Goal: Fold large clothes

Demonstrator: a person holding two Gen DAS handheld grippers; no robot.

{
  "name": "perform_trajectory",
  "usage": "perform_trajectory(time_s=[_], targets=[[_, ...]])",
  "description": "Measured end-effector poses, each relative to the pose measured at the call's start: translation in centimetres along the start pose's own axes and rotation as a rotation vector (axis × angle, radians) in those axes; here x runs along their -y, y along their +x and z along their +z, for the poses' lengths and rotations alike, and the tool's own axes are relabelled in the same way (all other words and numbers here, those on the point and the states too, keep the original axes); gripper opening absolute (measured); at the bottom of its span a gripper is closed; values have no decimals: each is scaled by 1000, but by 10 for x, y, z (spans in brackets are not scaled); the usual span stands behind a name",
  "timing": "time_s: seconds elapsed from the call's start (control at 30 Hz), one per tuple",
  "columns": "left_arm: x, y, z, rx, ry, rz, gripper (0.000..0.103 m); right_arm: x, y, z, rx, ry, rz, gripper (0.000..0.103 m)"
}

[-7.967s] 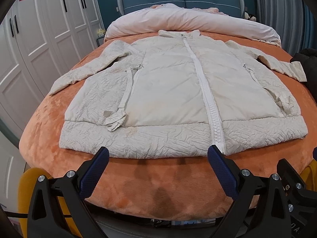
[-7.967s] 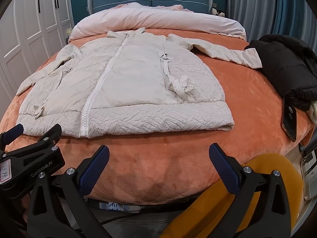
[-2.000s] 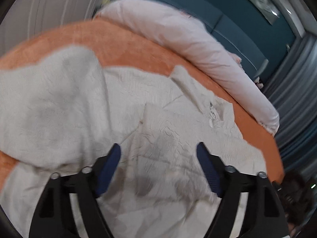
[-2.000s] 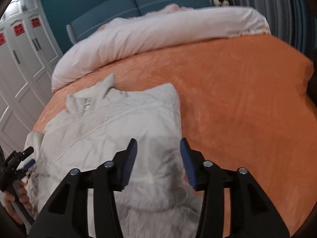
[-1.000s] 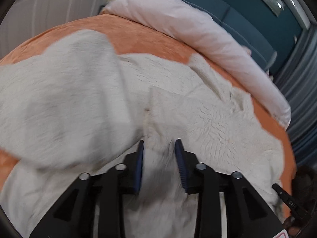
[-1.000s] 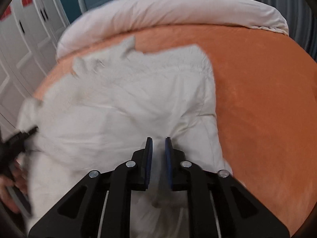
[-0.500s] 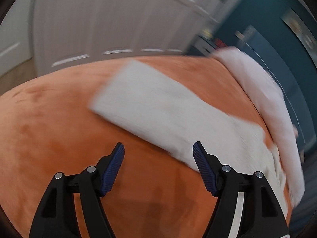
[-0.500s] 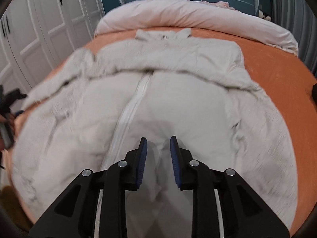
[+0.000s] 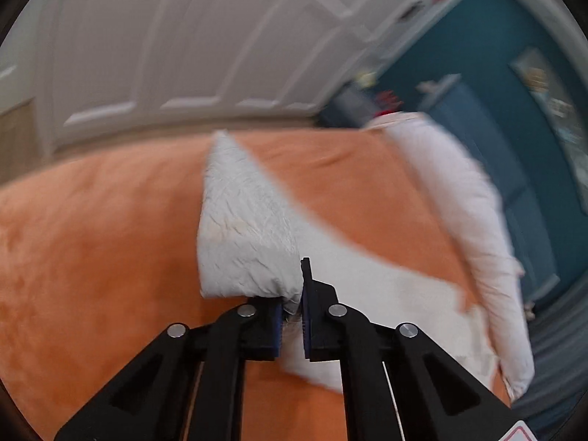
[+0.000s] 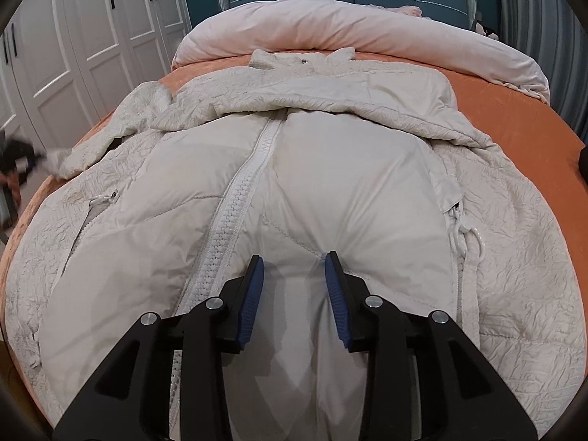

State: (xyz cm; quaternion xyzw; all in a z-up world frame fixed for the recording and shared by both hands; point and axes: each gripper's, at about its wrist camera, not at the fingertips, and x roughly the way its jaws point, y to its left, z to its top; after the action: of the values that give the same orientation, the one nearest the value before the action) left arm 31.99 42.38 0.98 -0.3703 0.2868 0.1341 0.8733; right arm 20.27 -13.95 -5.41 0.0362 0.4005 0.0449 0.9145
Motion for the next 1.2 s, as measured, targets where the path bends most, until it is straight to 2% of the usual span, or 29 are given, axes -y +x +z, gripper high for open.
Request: perform_trajectory(time_s=[0.1,0.2,0.27,0.33,0.4,0.47,0.53,0.6,0.7,0.77,0.83,0.93,1.0,1.1,1.2], targets=[[82,-32,-11,51,148,-140,3,2,0,0,7,13,17,34],[172,-61,-48,49,296,-302,3,6,0,-1,13,34,46,36],[230,-71,-88,-7,366,-420,3,9,-1,-1,18,51,69,37],[277,-70,-138,-93,425,-497,4,11,-2,-2,25,69,99,41],[308,-60,-190,-166,492,-499,9,14,-3,-3,30,86,126,43],[329,-40,-256,-260,603,-426,17,16,-4,-3,35,101,160,48],[329,-22,-305,-339,711,-348,31,16,-5,-4,35,104,174,52],[321,-15,-328,-371,748,-313,35,17,-6,-4,49,110,169,54],[296,-27,-320,-344,722,-319,52,22,-9,-5,60,135,207,56],[280,-41,-297,-275,707,-332,59,27,-11,-4,62,171,227,56],[268,-49,-266,-198,689,-329,71,33,-17,1,61,208,228,56],[246,-43,-231,-145,681,-246,73,44,-32,19,87,257,221,57],[224,-22,-210,-175,643,-180,73,50,-40,40,110,262,212,57],[201,2,-198,-223,578,-118,73,55,-37,81,115,278,217,57],[190,15,-205,-221,592,-73,73,57,-6,112,66,263,201,59]])
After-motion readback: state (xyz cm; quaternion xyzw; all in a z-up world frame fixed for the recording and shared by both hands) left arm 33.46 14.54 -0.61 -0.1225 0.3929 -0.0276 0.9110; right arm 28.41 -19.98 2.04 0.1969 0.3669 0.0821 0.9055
